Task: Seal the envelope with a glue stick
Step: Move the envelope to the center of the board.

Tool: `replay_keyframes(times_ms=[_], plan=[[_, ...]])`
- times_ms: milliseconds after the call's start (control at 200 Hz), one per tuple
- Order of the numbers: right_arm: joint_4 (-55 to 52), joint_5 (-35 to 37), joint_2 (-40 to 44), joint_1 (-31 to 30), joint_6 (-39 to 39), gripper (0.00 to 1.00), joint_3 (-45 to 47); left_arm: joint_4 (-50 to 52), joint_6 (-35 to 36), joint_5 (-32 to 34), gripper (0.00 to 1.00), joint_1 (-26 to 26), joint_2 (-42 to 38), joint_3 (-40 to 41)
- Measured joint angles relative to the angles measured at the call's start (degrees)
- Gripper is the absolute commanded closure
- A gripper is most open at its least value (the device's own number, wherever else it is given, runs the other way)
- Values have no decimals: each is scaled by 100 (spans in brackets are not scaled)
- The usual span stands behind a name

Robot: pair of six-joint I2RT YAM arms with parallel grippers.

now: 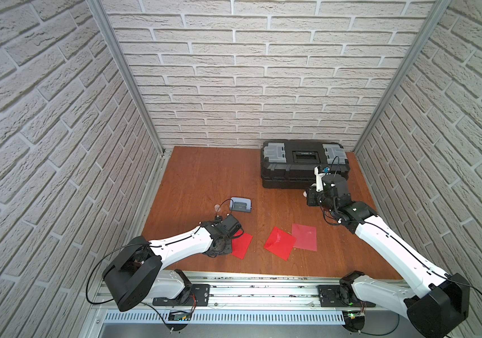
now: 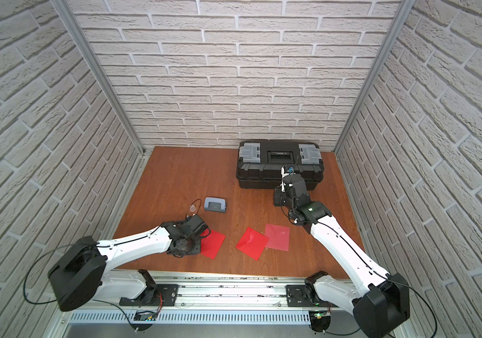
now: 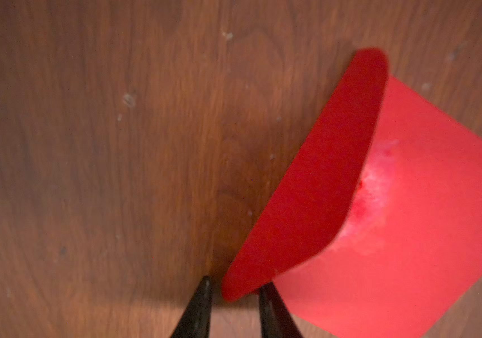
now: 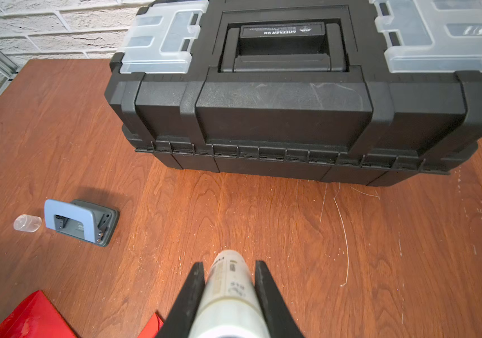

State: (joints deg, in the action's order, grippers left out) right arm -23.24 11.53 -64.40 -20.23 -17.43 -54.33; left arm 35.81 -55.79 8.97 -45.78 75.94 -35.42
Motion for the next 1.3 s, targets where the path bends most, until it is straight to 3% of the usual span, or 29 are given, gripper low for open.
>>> replay_keyframes(times_ms=[745,1035,1300], plan=[[-48,-264,-348,-48,-216,97,-205,-813,999,-407,68,461,83,15],[-57,-214,-542,-264,-275,97,-380,-1121,1167,-592,86,503,111,68],[-380,-136,-1349,-1102,-337,98,-1108,-1908,1331,-964,91,518,109,275]])
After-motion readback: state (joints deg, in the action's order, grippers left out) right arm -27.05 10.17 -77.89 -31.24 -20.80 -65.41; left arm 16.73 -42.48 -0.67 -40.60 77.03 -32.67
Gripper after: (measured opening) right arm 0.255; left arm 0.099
